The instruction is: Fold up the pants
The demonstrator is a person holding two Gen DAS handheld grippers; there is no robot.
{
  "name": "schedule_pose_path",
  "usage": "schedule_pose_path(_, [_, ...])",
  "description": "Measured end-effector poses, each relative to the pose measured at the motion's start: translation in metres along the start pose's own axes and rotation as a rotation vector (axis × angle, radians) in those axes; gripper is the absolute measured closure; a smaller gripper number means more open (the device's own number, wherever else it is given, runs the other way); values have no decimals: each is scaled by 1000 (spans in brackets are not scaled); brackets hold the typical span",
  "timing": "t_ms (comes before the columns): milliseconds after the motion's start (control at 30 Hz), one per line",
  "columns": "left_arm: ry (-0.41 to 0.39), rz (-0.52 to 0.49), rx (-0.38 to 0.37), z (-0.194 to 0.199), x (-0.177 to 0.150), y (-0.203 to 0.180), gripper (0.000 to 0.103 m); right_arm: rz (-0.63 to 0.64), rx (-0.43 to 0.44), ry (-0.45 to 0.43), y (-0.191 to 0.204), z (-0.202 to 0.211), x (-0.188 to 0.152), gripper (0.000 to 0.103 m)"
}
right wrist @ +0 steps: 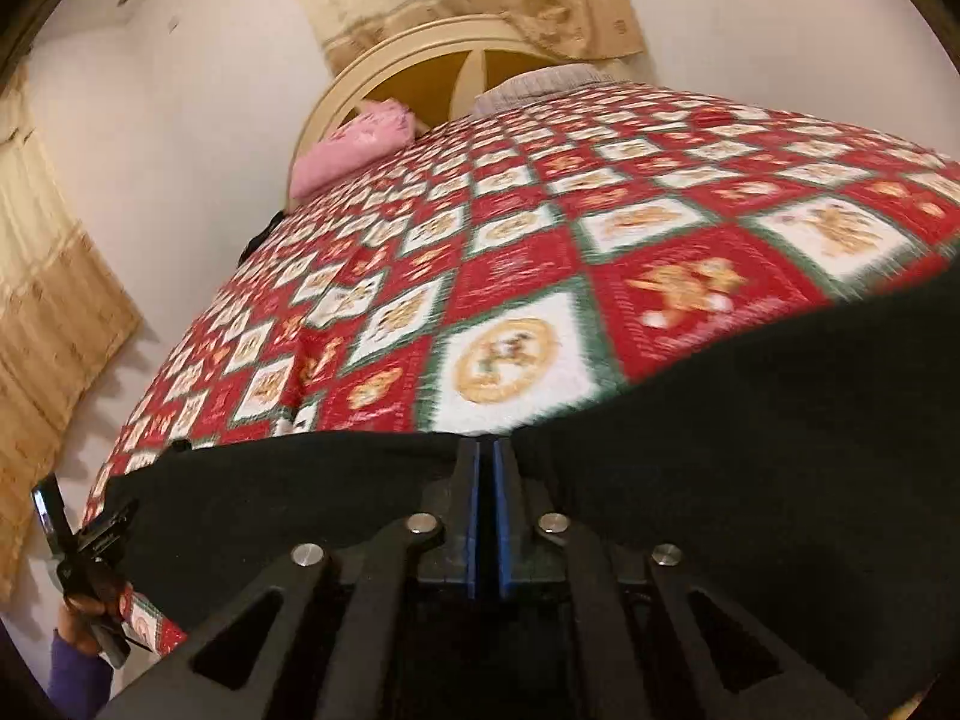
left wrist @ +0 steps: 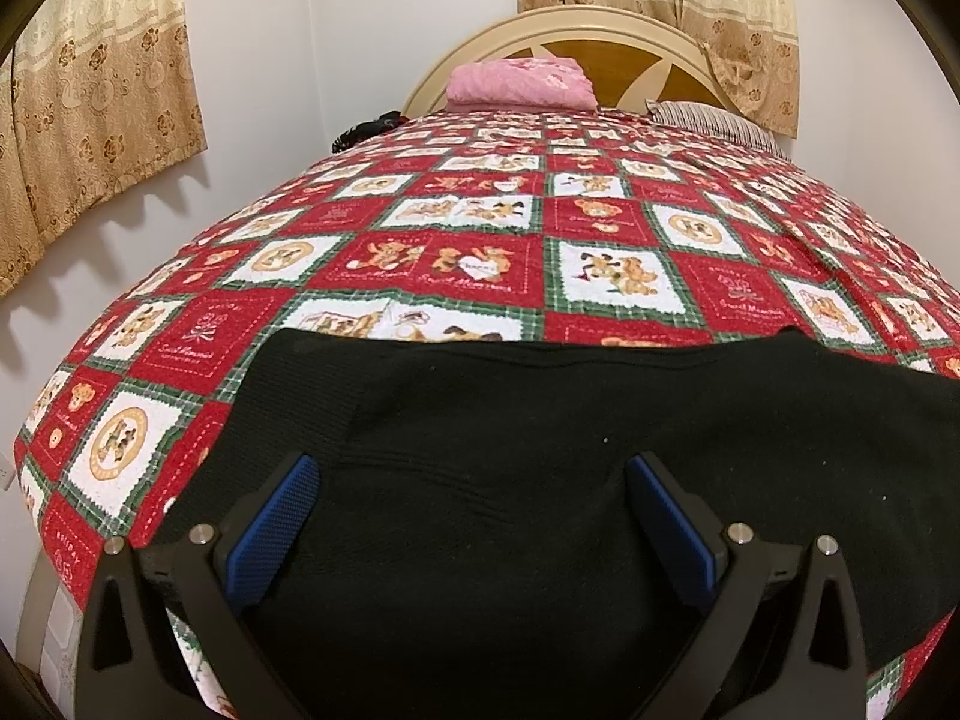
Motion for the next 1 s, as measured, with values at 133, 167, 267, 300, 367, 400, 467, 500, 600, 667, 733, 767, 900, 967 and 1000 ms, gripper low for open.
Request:
schedule_pose_path(133, [0, -1, 2, 0, 0, 0, 0, -98, 54, -174, -13, 42, 6, 96])
schedule_pose_path(167, [0, -1, 3, 0, 0, 0, 0, -102, 9, -197, -21, 52, 2, 96])
schedule_pose_path(267, [-2, 0, 3, 0, 0, 0, 0, -88, -156, -139, -52, 56, -16, 86])
schedule_pose_path(300, [-1, -2, 4, 0, 0, 0, 0, -91, -182, -97, -63, 52, -23, 85])
schedule_pose_path(367, [0, -2, 6, 0, 0, 0, 0, -114, -136, -123, -69, 60, -21, 85])
schedule_pose_path(400, [0, -2, 8, 0, -1, 0, 0, -122, -184, -127, -74, 68, -16, 85])
schedule_pose_path(467, [0, -1, 12, 0, 0, 0, 0, -138, -275, -205, -89, 90, -5, 84])
schedule_pose_path(500, [0, -2, 15, 0, -1, 0, 0, -154, -304, -235, -98, 98, 0, 74])
schedule_pose_path(600, [0, -1, 16, 0, 0, 0, 0, -145, -335, -199, -121, 93, 5, 41])
schedule_pose_path(667, [0, -1, 17, 0, 0, 0, 0, -114, -436, -120, -141, 85, -4, 49])
schedule_pose_path(733, [-2, -2, 17, 0, 0, 0, 0, -117, -503, -158, -150, 94, -7, 62])
schedule_pose_path(767, [-3, 0, 17, 0, 0, 1, 0, -148, -531, -166, -154, 99, -8, 64])
schedule_pose_path(900, [-5, -1, 22, 0, -1, -1, 0, -341, -581, -213, -180, 120, -27, 64])
schedule_pose_path(967, [-6, -1, 22, 0, -1, -1, 0, -377, -573, -240, -178, 132, -30, 64])
schedule_pose_path(1000, [-6, -1, 24, 0, -1, -1, 0, -375, -585, -273, -174, 142, -30, 63])
Point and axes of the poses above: each gripper's, at about its wrist camera, not at the fingertips, and z roughly against the way its jaws point, y to its left, x to its top, the point moved 7 cm from there along -z, roughly the way its jaws point, and after that the axes turned 15 degrees about z, right-handed, at the moved point
